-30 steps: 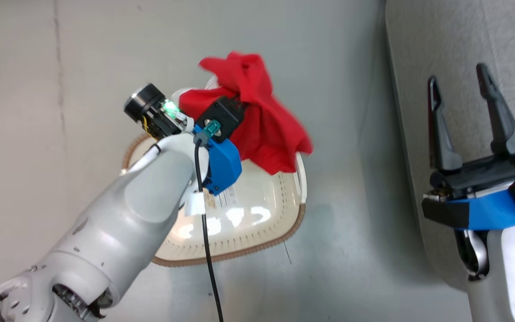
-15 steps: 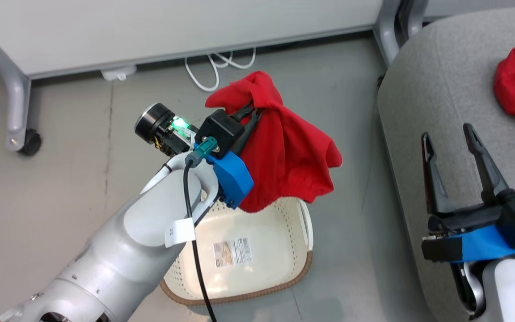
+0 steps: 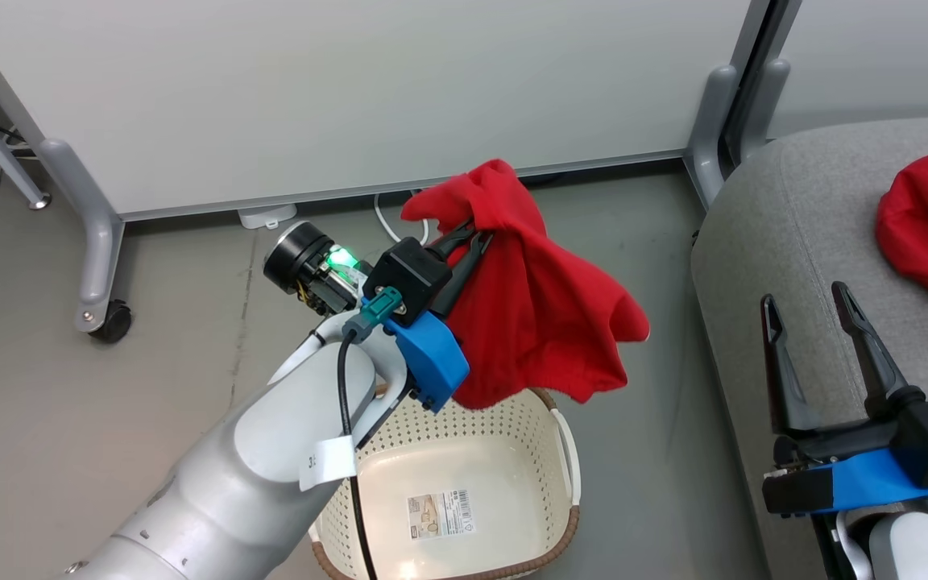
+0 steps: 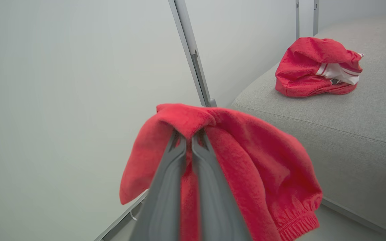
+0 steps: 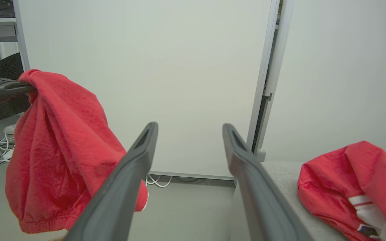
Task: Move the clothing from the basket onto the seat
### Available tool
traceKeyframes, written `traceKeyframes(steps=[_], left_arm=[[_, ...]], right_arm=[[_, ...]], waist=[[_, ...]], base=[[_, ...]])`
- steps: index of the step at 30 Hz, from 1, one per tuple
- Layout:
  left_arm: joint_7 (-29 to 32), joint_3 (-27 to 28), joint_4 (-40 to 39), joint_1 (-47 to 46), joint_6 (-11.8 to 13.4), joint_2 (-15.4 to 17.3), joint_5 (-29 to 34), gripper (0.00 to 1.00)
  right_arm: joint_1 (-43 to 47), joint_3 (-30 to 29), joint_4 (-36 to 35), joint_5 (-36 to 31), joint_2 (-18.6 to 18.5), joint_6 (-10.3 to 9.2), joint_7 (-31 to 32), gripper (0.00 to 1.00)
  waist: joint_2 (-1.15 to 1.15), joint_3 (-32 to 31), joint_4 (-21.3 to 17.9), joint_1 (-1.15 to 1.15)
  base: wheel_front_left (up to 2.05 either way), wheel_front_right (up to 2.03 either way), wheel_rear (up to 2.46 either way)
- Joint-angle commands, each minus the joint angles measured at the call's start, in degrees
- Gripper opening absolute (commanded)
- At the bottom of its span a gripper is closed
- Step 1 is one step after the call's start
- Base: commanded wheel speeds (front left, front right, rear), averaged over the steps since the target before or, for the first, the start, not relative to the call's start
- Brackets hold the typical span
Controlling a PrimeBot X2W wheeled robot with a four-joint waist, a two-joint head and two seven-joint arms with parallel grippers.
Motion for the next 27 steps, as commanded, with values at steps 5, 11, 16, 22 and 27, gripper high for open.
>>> traceKeyframes(steps=[5, 11, 16, 22, 27], left_arm=[[-0.24, 0.59, -0.33, 1.45, 0.02, 0.24, 0.19, 0.0], [-0.24, 0.75, -0.43, 1.35, -0.21, -0.06, 0.44, 0.0], [-0.24, 0.9, -0.58, 0.58, -0.3, -0.29, 0.77, 0.0], [-0.24, 0.97, -0.79, -0.3, -0.41, -0.97, 1.32, 0.0], [-0.24, 0.9, -1.13, -1.11, -0.61, -1.82, 1.81, 0.0]], right_arm=[[1.08, -0.03, 0.17, 0.32, 0.36, 0.01, -0.05, 1.0], [-0.81, 2.29, 0.15, 0.52, -0.57, 0.01, -0.05, 1.0], [-4.79, 8.29, 1.15, 0.73, -2.35, 0.01, -0.04, 1.0], [-12.1, 16.55, 5.28, 0.72, -3.97, 0.01, -0.04, 1.0], [-17.89, 21.45, 10.67, 0.77, -4.45, 0.01, -0.05, 1.0]], waist=[[0.0, -0.53, 0.62, 0.01], [0.0, -0.21, 0.95, 0.01], [0.0, 0.49, 1.24, 0.01], [0.0, 1.66, 2.04, 0.01], [0.0, 2.69, 3.11, 0.01]], base=[[0.0, 0.0, 0.0], [0.0, 0.0, 0.0], [0.0, 0.0, 0.0], [0.0, 0.0, 0.0], [0.0, 0.0, 0.0]])
